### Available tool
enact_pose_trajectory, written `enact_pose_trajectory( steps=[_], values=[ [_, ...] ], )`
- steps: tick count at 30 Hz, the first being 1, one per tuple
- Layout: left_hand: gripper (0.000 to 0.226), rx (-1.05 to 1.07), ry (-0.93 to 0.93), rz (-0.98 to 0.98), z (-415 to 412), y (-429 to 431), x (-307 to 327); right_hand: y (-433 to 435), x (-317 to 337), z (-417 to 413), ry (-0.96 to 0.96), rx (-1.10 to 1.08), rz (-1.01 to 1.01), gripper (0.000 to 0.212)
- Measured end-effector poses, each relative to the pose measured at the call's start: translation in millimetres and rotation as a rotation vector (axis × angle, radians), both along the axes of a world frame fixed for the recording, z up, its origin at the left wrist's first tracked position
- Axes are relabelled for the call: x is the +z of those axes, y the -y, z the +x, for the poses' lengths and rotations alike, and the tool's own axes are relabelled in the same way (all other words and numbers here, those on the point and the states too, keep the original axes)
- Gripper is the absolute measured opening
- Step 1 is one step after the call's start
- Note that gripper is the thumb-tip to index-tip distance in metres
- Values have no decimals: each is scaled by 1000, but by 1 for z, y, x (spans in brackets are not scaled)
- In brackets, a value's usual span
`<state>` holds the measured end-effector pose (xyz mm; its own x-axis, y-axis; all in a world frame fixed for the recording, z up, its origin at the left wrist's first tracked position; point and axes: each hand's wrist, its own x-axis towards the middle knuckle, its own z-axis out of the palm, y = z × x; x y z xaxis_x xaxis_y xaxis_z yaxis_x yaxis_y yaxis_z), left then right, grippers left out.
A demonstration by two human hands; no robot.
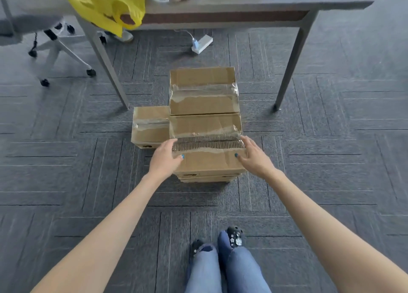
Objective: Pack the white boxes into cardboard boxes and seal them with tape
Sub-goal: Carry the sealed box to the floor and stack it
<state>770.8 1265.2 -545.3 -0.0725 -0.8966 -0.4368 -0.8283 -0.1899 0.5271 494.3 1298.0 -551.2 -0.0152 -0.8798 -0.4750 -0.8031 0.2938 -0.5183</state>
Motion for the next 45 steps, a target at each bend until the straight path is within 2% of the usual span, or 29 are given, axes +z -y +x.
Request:
enact_pose_trajectory(
  steps=[7,11,15,22,35,45],
  values=[
    [53,-248,103,-57,-27,-28,130,-28,128,8,-209,185,-100,54],
    [53,-444,196,-125,-53,-39,174,-50,176,-8,-301,217,-131,51],
    [53,-530,222,-186,-97,-34,204,-56,208,-41,-333,187,-175,52],
    [50,-601,243,-249,-210,2,235,-32,238,-146,-362,125,-176,51],
    [49,-585,276,-320,-502,90,260,66,280,-432,-418,189,-243,48],
    [48,-513,328,-345,-631,220,276,209,294,-556,-354,260,-328,46]
  ],
)
